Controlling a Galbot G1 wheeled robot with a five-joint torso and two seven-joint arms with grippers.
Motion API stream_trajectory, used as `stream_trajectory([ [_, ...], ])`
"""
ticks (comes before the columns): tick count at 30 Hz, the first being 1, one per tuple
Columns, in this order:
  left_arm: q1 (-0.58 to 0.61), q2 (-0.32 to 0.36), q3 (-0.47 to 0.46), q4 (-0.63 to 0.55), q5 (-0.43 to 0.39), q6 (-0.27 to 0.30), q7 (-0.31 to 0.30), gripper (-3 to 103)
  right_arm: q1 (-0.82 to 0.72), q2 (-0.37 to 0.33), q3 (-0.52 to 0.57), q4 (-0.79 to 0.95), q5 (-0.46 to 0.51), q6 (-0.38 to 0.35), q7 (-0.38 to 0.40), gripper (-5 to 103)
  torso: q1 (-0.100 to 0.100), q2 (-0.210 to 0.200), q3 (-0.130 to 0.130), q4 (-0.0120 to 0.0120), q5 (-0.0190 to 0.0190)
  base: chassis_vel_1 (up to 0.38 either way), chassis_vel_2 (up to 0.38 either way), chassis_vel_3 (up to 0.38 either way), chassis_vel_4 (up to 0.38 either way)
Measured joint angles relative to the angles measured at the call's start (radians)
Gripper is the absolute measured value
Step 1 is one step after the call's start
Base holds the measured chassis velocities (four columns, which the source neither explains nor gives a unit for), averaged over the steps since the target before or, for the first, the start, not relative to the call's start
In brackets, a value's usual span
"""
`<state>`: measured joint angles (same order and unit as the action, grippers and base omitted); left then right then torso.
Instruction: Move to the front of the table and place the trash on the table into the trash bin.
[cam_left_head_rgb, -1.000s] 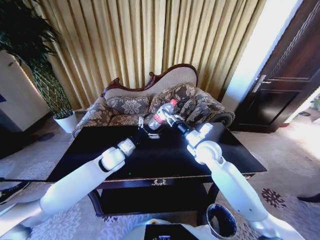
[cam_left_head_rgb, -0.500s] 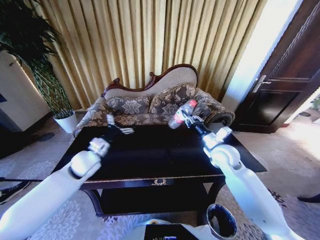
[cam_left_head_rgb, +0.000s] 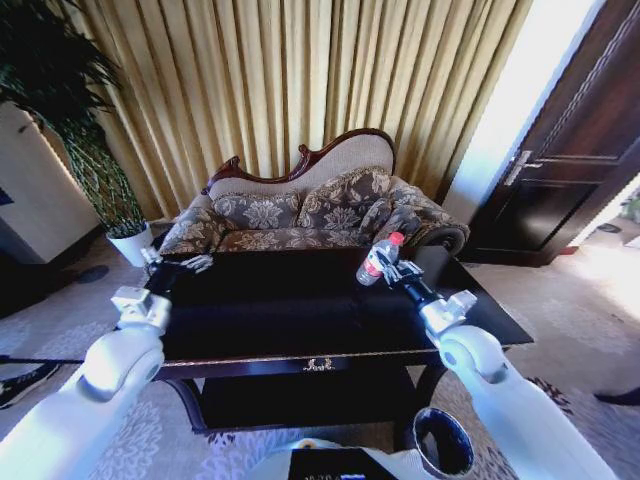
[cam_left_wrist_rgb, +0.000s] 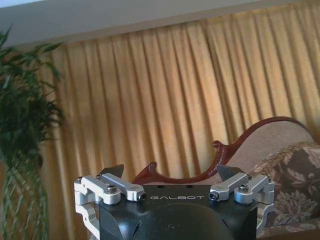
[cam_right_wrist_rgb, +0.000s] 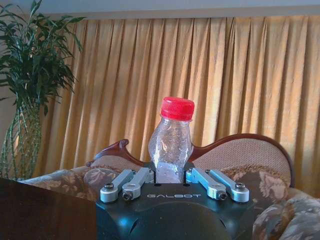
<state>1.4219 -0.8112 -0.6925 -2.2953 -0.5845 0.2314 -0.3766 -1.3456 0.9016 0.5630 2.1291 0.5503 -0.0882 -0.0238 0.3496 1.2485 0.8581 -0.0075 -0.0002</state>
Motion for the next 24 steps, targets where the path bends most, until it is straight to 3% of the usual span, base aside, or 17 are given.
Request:
stream_trajectory([
  [7, 0.062, -0.066, 0.001, -0.046, -0.055, 0.041, 0.030, 100, -0.055, -0.016, 0.027, 0.040, 0.003, -0.006, 0.020, 24, 0.000, 0.000, 0.000, -0.0001, 0.0001, 0.000, 0.000, 0.000, 0.000],
  [24, 0.142, -0.097, 0.013, -0.133, -0.022, 0.076, 0.031, 100, -0.158, -0.010, 0.087, 0.095, 0.021, -0.008, 0.018, 24, 0.000, 0.000, 0.000, 0.0000, 0.0001, 0.017, -0.021, -0.017, 0.015],
])
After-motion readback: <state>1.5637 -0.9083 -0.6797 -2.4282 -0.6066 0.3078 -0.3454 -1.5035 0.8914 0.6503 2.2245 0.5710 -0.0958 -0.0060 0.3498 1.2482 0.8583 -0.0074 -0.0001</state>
